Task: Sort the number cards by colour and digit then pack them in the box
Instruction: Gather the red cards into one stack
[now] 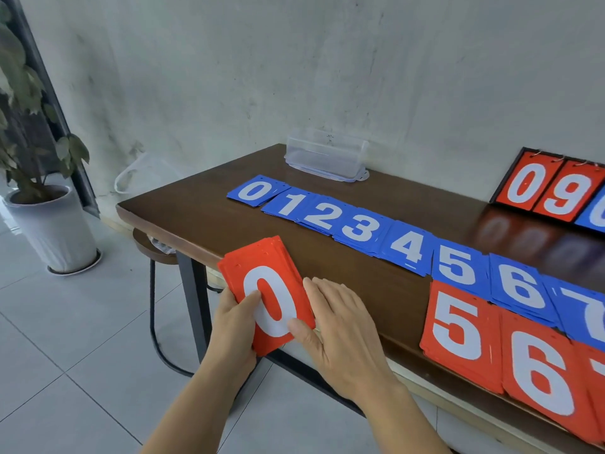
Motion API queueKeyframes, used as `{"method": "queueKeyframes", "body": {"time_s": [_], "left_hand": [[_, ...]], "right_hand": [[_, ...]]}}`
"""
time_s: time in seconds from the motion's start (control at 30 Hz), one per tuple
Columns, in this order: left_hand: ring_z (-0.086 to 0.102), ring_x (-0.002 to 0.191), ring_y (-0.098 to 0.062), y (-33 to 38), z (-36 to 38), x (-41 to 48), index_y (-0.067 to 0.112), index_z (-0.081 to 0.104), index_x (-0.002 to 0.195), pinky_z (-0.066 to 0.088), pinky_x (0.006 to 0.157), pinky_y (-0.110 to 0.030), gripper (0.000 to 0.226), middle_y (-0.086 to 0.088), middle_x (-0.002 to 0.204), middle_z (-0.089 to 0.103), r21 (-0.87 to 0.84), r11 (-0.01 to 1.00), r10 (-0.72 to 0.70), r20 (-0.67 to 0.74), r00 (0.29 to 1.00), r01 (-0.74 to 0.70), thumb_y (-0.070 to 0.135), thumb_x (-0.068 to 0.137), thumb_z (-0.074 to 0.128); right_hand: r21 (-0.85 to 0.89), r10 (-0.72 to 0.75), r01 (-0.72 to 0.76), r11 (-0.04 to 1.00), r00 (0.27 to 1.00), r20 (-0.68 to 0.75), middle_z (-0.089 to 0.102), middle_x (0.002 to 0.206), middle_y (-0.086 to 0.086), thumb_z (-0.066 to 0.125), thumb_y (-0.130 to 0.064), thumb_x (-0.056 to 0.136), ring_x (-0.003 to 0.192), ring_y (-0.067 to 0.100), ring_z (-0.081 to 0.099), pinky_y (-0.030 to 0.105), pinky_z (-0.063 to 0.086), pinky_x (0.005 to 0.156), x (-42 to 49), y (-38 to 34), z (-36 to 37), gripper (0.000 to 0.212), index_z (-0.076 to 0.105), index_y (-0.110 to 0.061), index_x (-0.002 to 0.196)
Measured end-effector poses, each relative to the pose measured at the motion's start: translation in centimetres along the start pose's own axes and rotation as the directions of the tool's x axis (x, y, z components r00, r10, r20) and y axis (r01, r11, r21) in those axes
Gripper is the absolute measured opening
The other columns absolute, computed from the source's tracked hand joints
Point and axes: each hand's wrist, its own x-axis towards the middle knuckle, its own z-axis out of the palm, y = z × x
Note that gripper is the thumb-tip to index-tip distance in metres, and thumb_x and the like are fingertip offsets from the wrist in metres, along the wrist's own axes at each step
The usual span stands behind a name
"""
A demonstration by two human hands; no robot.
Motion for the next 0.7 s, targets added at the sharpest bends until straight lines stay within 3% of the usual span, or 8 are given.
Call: {"method": "queueKeyframes", "body": {"time_s": [0.2, 0.37, 0.53, 0.63, 0.7], "left_hand": [[0.062, 0.096, -0.023, -1.0, -0.3, -0.7, 0.032, 0.045, 0.123, 0.054, 0.078, -0.044, 0.028, 0.009, 0.106, 0.063, 0.018, 0.999, 0.049, 0.05, 0.998, -0.05, 0.025, 0.097, 0.054], [0.063, 0.089, -0.018, -1.9, 0.0, -1.5, 0.033, 0.046, 0.119, 0.052, 0.075, -0.038, 0.025, 0.013, 0.099, 0.063, 0.007, 0.998, 0.066, 0.079, 0.995, -0.067, 0.022, 0.098, 0.053], [0.063, 0.092, -0.019, -1.8, 0.0, -2.0, 0.033, 0.045, 0.126, 0.053, 0.077, -0.04, 0.036, 0.012, 0.104, 0.063, 0.018, 0.994, 0.109, 0.086, 0.99, -0.111, 0.019, 0.095, 0.058], [0.063, 0.091, -0.018, -1.9, 0.1, -2.4, 0.032, 0.046, 0.125, 0.053, 0.07, -0.035, 0.037, 0.012, 0.103, 0.064, 0.001, 0.991, 0.137, 0.075, 0.988, -0.137, 0.019, 0.094, 0.06], [0.064, 0.096, -0.022, -2.2, 0.2, -2.8, 0.031, 0.048, 0.129, 0.054, 0.076, -0.041, 0.04, 0.009, 0.109, 0.064, -0.017, 0.99, 0.138, 0.058, 0.989, -0.137, 0.025, 0.092, 0.062]], "right_hand": [[-0.091, 0.22, -0.235, 0.968, 0.965, -0.146, 0.053, 0.14, 0.002, 0.026, -0.058, 0.1, 0.129, 0.017, 0.046, 0.03, 0.03, 0.11, -6.9, 3.8, -3.2, 0.062, 0.055, -0.016, 0.134], [-0.169, 0.379, -0.403, 0.899, 0.912, -0.158, 0.053, 0.137, 0.008, 0.027, -0.061, 0.097, 0.126, 0.027, 0.049, 0.043, 0.044, 0.103, -10.4, 7.5, -5.4, 0.066, 0.055, -0.013, 0.131], [-0.221, 0.401, -0.407, 0.886, 0.913, -0.071, 0.057, 0.135, 0.005, 0.017, -0.064, 0.097, 0.126, 0.027, 0.052, 0.038, 0.04, 0.104, -10.2, 7.5, -5.0, 0.071, 0.057, -0.015, 0.129], [-0.206, 0.349, -0.355, 0.912, 0.935, -0.063, 0.06, 0.13, 0.005, 0.021, -0.061, 0.098, 0.123, 0.026, 0.055, 0.034, 0.041, 0.101, -9.3, 6.0, -4.6, 0.067, 0.06, -0.014, 0.125], [-0.172, 0.301, -0.302, 0.937, 0.953, -0.033, 0.059, 0.132, 0.006, 0.021, -0.061, 0.099, 0.125, 0.025, 0.054, 0.034, 0.039, 0.102, -8.8, 5.1, -4.2, 0.067, 0.06, -0.014, 0.127]]}}
